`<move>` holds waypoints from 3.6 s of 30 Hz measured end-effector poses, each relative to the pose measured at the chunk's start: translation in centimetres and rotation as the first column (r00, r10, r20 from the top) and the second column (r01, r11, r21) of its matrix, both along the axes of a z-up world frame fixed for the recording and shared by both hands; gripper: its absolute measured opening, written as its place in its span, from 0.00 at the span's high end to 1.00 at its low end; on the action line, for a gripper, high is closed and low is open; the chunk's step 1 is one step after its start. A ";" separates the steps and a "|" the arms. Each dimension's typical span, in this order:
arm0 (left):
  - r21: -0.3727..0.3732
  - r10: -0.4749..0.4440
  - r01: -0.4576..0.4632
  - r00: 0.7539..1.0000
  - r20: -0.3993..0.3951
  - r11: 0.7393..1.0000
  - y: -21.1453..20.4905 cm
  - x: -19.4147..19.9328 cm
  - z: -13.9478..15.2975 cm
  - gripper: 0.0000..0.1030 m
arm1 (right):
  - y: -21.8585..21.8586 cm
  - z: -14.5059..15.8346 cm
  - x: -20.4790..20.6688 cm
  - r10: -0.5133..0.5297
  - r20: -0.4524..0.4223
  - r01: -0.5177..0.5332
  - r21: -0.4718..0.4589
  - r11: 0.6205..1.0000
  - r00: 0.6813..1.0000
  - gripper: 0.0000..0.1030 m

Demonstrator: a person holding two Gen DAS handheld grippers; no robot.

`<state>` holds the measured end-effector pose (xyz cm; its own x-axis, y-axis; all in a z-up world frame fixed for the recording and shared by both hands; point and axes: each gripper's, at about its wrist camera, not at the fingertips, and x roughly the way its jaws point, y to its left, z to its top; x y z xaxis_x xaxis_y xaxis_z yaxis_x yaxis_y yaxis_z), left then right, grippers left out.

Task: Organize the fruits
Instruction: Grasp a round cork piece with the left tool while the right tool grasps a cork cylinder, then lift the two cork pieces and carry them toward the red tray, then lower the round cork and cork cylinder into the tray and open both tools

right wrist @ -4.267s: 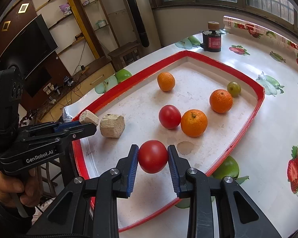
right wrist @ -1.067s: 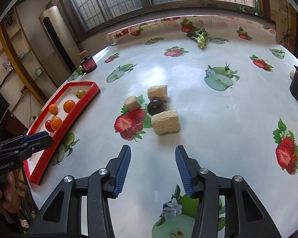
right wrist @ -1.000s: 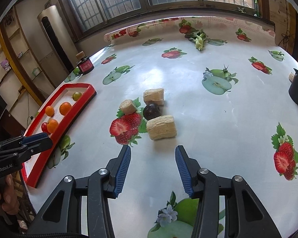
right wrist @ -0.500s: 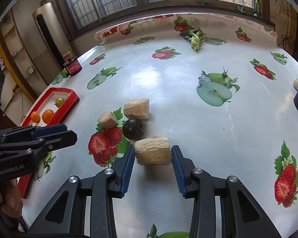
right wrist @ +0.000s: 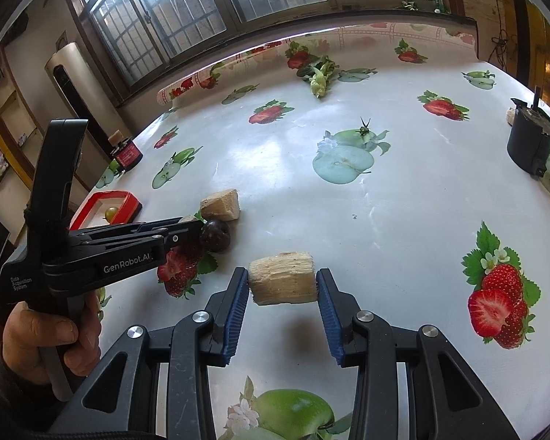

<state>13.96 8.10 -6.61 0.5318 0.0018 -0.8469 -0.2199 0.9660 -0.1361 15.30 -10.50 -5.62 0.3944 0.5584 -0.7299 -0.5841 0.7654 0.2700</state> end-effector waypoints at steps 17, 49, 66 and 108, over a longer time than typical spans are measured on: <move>0.011 0.092 -0.093 0.994 0.062 0.996 1.3 -7.4 3.2 0.80 | 1.5 2.2 -3.2 0.058 0.042 -0.059 0.023 0.998 0.997 0.62; 0.016 0.284 -0.288 0.951 0.120 0.958 7.5 -18.9 5.2 0.79 | 9.9 3.6 -10.5 0.264 0.085 -0.265 -0.002 0.964 0.961 0.62; 0.015 0.333 -0.338 0.934 0.128 0.941 9.6 -21.1 5.6 0.79 | 12.4 3.7 -12.0 0.315 0.092 -0.315 -0.016 0.949 0.945 0.62; -0.011 0.464 -0.465 0.881 0.093 0.885 16.6 -24.5 4.0 0.79 | 20.9 2.4 -12.8 0.446 0.066 -0.442 -0.057 0.895 0.893 0.63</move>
